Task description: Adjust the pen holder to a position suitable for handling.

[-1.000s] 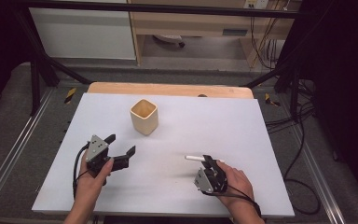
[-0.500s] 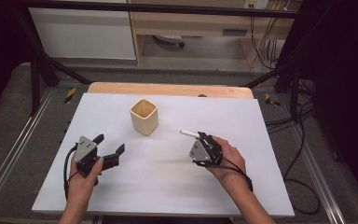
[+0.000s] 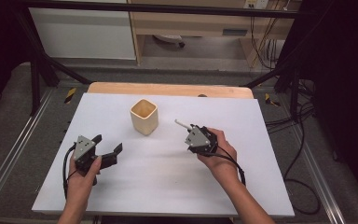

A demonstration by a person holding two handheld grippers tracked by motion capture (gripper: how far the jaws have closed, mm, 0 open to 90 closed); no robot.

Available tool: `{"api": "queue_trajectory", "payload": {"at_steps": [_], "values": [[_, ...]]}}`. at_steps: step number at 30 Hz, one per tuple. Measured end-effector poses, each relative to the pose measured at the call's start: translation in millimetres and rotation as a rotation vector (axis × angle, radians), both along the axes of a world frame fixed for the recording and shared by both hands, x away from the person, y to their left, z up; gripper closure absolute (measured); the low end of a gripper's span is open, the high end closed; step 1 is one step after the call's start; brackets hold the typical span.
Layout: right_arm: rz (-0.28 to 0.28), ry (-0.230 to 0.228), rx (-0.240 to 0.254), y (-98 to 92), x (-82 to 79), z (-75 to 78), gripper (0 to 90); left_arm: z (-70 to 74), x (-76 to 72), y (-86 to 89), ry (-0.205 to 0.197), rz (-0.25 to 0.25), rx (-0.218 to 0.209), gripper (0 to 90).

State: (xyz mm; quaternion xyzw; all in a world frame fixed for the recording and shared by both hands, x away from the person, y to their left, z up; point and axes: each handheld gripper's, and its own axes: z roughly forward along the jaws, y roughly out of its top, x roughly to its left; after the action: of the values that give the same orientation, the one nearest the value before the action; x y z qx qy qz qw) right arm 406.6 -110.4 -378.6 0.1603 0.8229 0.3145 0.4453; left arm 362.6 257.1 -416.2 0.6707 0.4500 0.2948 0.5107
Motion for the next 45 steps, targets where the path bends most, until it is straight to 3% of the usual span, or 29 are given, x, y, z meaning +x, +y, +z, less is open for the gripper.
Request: {"api": "queue_trajectory", "payload": {"at_steps": [6,14,28,39,45], "values": [[-0.043,0.067,0.177,-9.2,16.9,7.4,78.5,-2.0,1.9,-0.7,0.006,0.002,0.003,11.2],[-0.054,0.102,0.254,-10.9,30.1,10.8,78.5,-3.8,4.0,-1.6,0.008,0.004,0.019,11.1],[0.003,0.188,0.436,10.0,50.0,19.0,78.5,-5.7,6.7,2.4,0.02,0.03,0.021,11.0],[-0.017,0.264,0.58,10.9,65.4,18.1,78.5,-5.9,8.3,2.3,0.027,0.043,0.03,10.9],[-0.006,0.274,0.606,20.7,76.4,28.2,78.6,-2.3,7.3,2.9,0.013,0.046,0.035,10.6]]}}
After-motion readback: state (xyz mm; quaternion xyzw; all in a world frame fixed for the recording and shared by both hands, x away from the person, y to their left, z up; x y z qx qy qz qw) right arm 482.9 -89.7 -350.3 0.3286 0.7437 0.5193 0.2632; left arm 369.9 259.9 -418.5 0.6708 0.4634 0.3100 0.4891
